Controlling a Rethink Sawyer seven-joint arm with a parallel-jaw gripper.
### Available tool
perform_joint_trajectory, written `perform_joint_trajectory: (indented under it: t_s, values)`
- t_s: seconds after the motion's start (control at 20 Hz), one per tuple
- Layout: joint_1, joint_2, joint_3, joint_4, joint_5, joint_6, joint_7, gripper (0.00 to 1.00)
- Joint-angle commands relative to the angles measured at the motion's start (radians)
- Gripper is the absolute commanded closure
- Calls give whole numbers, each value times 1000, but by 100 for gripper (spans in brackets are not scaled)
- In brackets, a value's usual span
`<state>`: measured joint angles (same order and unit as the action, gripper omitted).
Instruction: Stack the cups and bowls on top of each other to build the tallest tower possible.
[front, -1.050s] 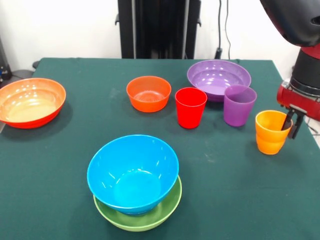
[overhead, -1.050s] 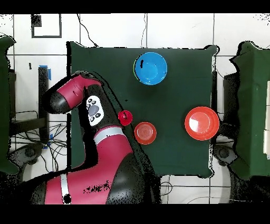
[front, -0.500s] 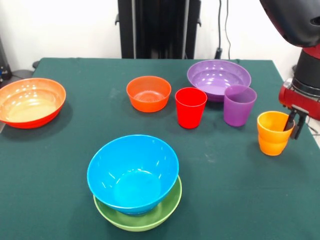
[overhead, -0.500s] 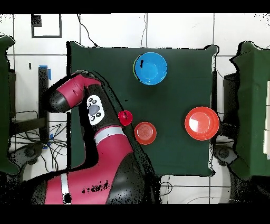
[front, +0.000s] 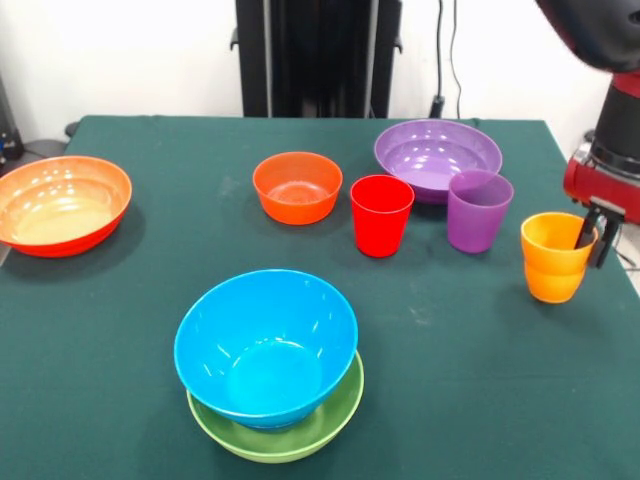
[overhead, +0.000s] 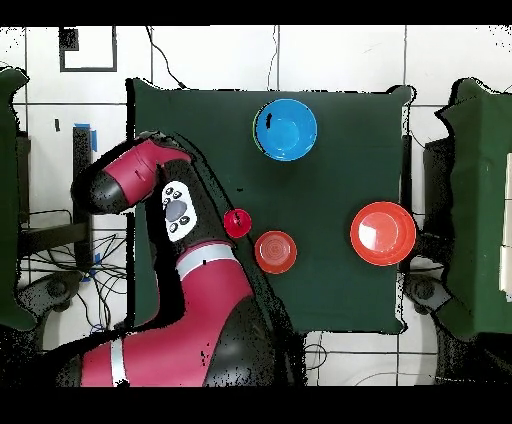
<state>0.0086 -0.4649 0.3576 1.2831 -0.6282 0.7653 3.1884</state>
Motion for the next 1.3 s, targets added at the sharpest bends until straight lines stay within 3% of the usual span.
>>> perform_joint_trajectory:
  t_s: [0.05,0.25,0.35,0.65,1.05,1.25,1.3]
  values:
    - [-22,-115,12,104,15,68,-232,100]
    - [-101,-155,47,125,42,86,-320,100]
    - [-134,-181,50,142,57,68,-316,100]
    - [-243,-286,108,178,111,133,-457,100]
    - [-293,-339,123,135,154,214,-518,100]
    - [-275,-356,110,74,175,316,-510,100]
    - [-260,-365,104,35,191,387,-492,100]
